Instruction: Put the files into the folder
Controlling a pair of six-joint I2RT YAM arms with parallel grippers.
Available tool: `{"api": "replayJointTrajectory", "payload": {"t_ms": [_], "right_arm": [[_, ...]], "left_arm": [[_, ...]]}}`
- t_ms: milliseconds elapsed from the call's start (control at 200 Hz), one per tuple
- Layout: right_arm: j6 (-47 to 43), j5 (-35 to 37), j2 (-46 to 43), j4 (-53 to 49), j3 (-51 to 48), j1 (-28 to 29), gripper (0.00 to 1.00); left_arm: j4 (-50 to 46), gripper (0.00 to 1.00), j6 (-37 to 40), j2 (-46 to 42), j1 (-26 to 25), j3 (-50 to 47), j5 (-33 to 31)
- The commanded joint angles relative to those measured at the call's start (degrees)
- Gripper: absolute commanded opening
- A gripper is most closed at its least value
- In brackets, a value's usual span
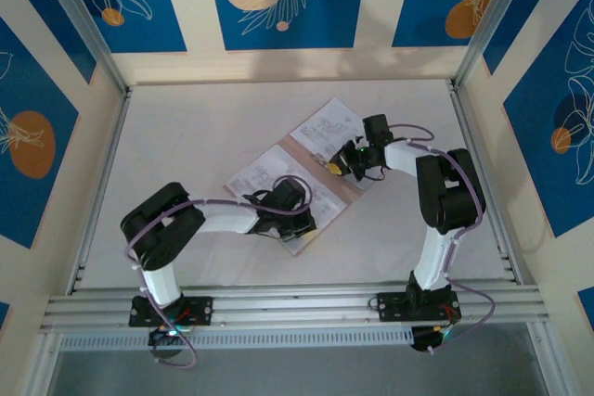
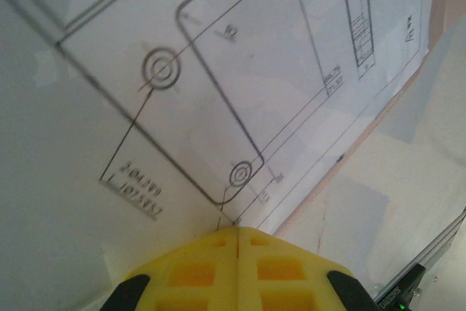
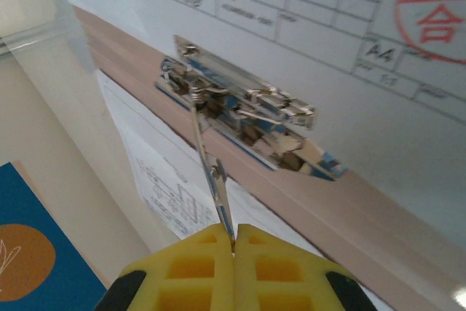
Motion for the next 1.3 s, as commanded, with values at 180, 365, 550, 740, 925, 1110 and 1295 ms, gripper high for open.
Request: {"api": "replayJointTrajectory", "payload": {"t_ms": [180, 365, 550, 740, 925, 1110, 1295], "right_arm": [[2.08, 5.27, -4.23, 2.83, -9.35, 0.06, 0.00], [4.85, 8.32, -8.61, 3.33, -14.28, 1.73, 0.00], [7.69, 12.24, -13.81, 5.38, -19.96, 4.47, 0.00], [10.06, 14.06, -16.71, 12.30, -26.88, 5.41, 0.00], [10.95, 14.97, -16.62, 13.33, -28.41, 6.10, 0.00], [10.87, 16.59, -16.38, 12.63, -29.86, 5.43, 0.00], [10.29, 17.76, -15.33, 12.57, -29.24, 4.47, 0.00]], "left_arm": [[-2.67, 0.00, -2.53, -3.54, 0.04, -6.91, 2.46], [-3.04, 0.00, -3.18, -5.55, 0.02, -10.53, 5.55], [-4.43, 0.00, -2.70, -8.31, 0.04, -13.43, 8.26], [-5.19, 0.00, -3.33, -12.11, 0.22, -18.19, 8.66], [-4.57, 0.00, -4.01, -14.24, 0.28, -20.83, 8.59], [-4.59, 0.00, -3.79, -15.22, 0.44, -21.66, 8.60], [-4.60, 0.00, -4.24, -16.24, 0.48, -22.88, 8.12]]}}
